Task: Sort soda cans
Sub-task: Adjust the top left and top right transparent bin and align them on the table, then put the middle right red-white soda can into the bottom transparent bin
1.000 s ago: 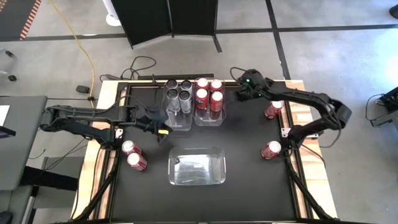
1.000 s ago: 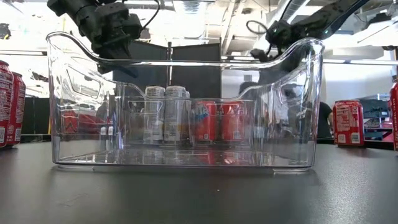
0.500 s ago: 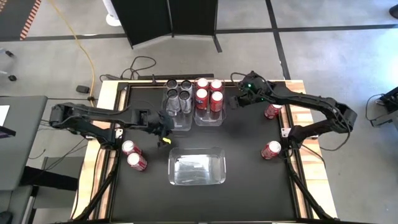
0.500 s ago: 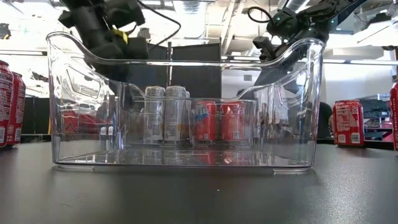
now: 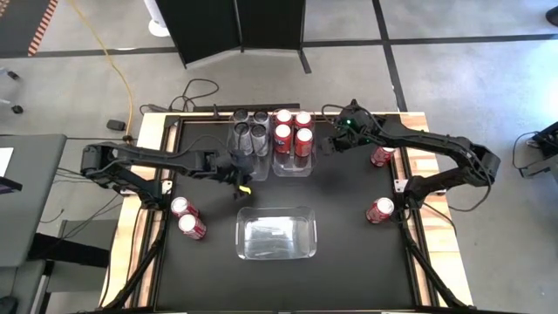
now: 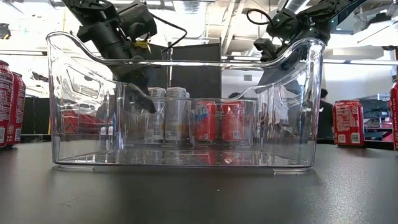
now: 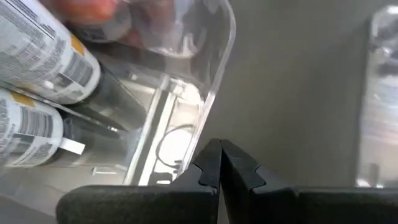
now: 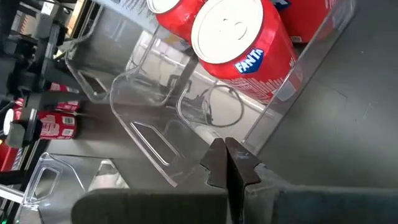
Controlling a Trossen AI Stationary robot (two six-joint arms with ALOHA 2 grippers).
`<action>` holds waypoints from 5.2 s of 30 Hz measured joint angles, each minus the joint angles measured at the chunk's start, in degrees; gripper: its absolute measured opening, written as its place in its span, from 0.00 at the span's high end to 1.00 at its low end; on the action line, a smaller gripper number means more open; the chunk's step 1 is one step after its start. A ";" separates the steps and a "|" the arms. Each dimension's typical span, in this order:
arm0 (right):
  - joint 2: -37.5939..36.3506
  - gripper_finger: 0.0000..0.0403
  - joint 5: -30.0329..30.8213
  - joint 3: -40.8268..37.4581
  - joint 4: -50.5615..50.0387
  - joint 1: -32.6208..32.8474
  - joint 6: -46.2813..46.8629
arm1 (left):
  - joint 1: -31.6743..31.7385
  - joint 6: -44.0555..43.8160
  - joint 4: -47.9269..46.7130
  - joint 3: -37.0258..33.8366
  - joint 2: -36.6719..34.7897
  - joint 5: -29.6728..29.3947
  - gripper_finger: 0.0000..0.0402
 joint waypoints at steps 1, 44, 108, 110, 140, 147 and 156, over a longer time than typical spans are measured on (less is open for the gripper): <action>0.00 0.98 0.00 0.00 -0.09 0.00 -0.01 | 0.40 0.03 0.48 0.00 0.00 -0.29 1.00; 21.95 0.98 -0.57 0.37 23.54 -10.81 2.51 | 3.17 -6.42 -6.53 15.63 -11.27 -4.86 1.00; -19.18 0.27 17.79 15.21 -63.65 37.71 15.89 | -10.17 -34.49 -0.43 15.58 -0.21 1.22 0.64; -18.48 0.27 17.88 15.21 -61.98 37.04 14.53 | -10.00 -35.63 0.23 15.58 -0.15 1.36 0.64; -15.32 0.28 24.95 16.04 -69.29 53.24 28.27 | -14.59 -29.48 1.10 15.58 -0.87 -8.77 0.65; -15.10 0.28 26.47 14.09 -69.22 57.79 36.87 | -14.59 -27.71 1.45 15.58 -0.87 -9.17 0.65; -15.26 0.28 26.47 11.11 -69.24 63.88 58.98 | -14.58 -20.29 2.01 15.58 -0.87 -9.17 0.65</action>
